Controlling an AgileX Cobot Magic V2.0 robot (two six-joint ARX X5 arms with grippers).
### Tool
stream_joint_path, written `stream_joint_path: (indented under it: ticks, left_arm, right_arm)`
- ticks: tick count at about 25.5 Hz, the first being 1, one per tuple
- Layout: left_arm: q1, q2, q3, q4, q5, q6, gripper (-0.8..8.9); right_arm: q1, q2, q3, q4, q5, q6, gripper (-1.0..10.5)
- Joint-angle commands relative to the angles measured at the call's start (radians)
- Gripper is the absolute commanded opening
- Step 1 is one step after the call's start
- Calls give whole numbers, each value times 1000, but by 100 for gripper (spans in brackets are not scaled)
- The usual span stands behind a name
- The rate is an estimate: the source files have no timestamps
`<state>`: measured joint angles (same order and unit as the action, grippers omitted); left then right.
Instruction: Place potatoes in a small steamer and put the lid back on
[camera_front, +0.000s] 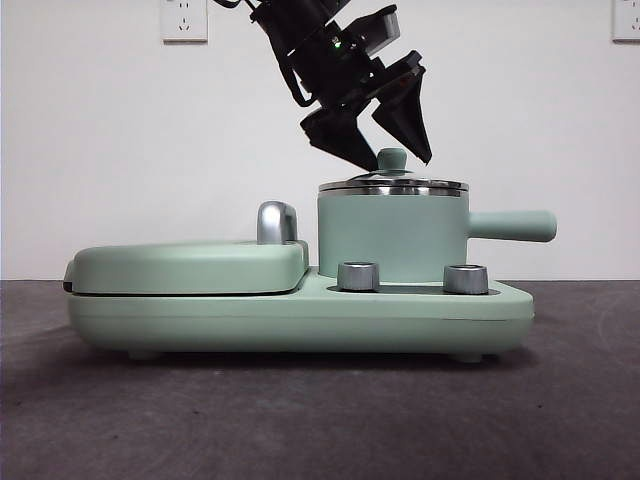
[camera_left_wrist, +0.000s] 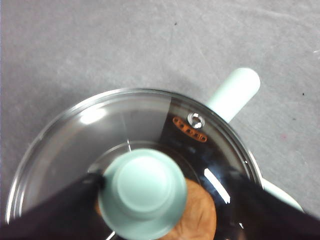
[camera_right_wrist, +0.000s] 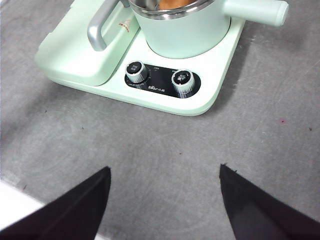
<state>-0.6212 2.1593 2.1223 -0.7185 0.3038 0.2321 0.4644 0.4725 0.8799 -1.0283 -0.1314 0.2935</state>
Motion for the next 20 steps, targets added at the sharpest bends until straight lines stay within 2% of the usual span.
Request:
stream_joint_path:
  ticks: [1, 3, 8, 10, 13, 16, 20]
  left_arm:
    - [15, -41, 26, -8, 3, -32, 469]
    - [25, -112, 26, -55, 3, -62, 469]
    - [26, -311, 25, -380, 3, -89, 465]
    - [27, -402, 14, -452, 4, -96, 465]
    - [26, -591, -106, -463, 3, -105, 465]
    - [26, -814, -343, -438, 4, -130, 465]
    - [26, -994, -559, -412, 3, -175, 465]
  right_arm:
    - [5, 2, 8, 11, -2, 10, 340]
    - [5, 2, 8, 11, -2, 10, 340]
    - [5, 2, 8, 11, -9, -8, 340]
    - [5, 2, 8, 11, -29, -23, 340]
    - [5, 2, 8, 11, -72, -51, 340]
    - [5, 2, 8, 11, -105, -70, 341]
    - [5, 2, 8, 11, -132, -72, 342]
